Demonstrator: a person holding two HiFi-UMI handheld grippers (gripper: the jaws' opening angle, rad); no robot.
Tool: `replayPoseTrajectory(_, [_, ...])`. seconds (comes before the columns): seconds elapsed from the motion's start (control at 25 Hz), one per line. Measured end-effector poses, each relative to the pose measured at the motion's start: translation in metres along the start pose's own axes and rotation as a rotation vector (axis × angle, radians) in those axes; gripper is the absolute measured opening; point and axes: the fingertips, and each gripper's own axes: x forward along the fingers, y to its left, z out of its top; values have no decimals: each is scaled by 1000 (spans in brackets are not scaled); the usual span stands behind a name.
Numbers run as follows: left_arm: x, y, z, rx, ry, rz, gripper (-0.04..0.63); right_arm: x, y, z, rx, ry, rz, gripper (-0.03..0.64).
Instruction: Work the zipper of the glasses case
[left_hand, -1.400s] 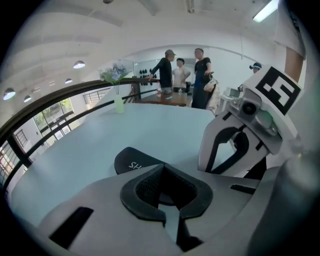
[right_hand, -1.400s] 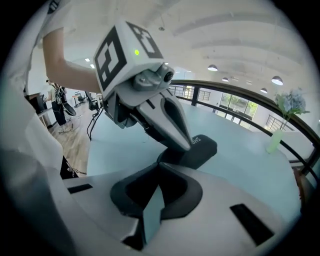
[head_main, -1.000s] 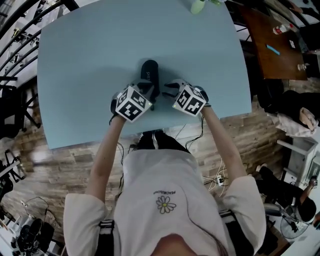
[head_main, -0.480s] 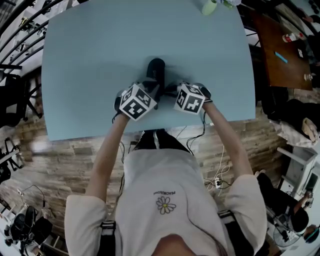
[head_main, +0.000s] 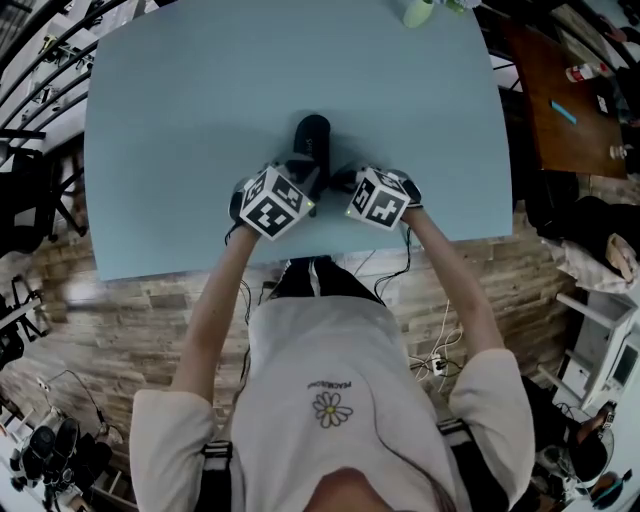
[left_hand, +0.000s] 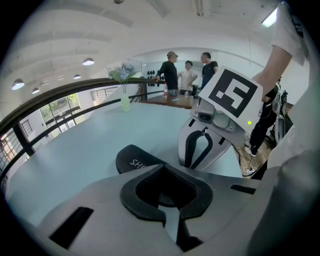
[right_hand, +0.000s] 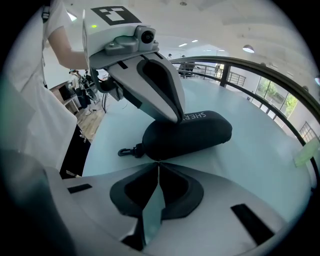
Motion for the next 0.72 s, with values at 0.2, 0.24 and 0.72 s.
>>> replayPoseTrajectory(0.2, [3, -1, 0, 0, -1, -1, 17, 6, 1, -2, 23, -19, -45, 12])
replayPoseTrajectory(0.24, [3, -2, 0, 2, -1, -1, 17, 5, 1, -3, 32, -24, -51, 12])
replayPoseTrajectory(0.72, [1, -1, 2, 134, 30, 0, 17, 3, 21, 5, 12, 39, -135, 9])
